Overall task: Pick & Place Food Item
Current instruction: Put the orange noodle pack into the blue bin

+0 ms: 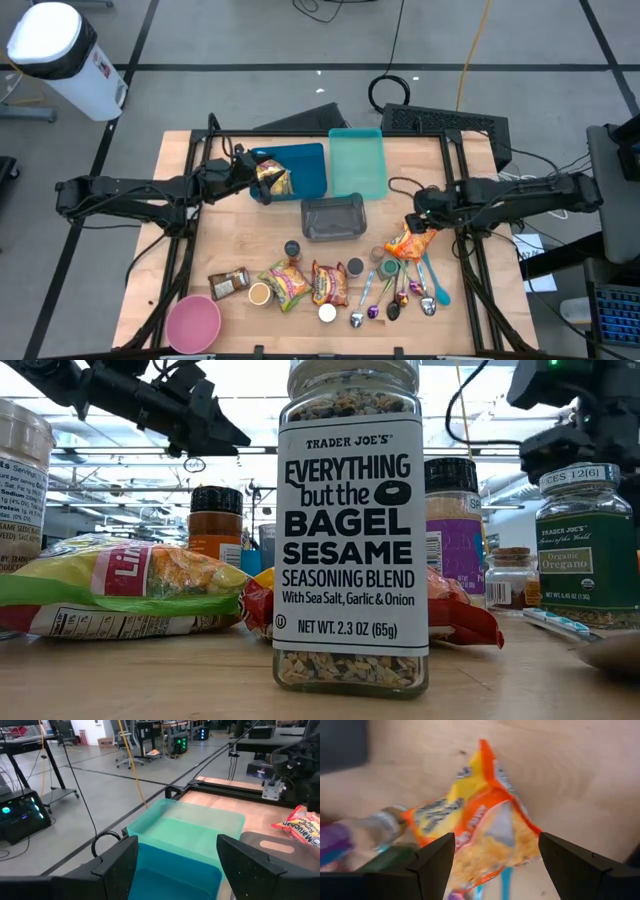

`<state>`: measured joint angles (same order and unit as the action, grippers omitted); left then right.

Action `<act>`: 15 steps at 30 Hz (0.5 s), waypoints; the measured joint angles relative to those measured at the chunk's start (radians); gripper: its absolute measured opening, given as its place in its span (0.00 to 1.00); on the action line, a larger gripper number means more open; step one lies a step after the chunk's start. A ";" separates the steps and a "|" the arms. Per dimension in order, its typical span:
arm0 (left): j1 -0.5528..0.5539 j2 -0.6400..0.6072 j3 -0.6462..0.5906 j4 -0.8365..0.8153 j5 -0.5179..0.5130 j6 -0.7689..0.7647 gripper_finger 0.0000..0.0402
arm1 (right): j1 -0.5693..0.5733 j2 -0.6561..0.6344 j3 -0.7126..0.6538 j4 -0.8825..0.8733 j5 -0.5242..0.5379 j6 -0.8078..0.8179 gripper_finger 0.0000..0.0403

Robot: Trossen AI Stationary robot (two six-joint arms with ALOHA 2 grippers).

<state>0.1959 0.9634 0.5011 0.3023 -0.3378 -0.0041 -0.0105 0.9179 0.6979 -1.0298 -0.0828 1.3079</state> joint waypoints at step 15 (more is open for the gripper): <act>0.000 0.000 0.000 -0.016 -0.001 0.000 0.69 | 0.065 0.112 0.000 0.239 0.012 -0.274 0.69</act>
<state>0.1959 0.9634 0.5011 0.2867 -0.3385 -0.0036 0.0548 1.0298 0.6983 -0.7909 -0.0706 1.0335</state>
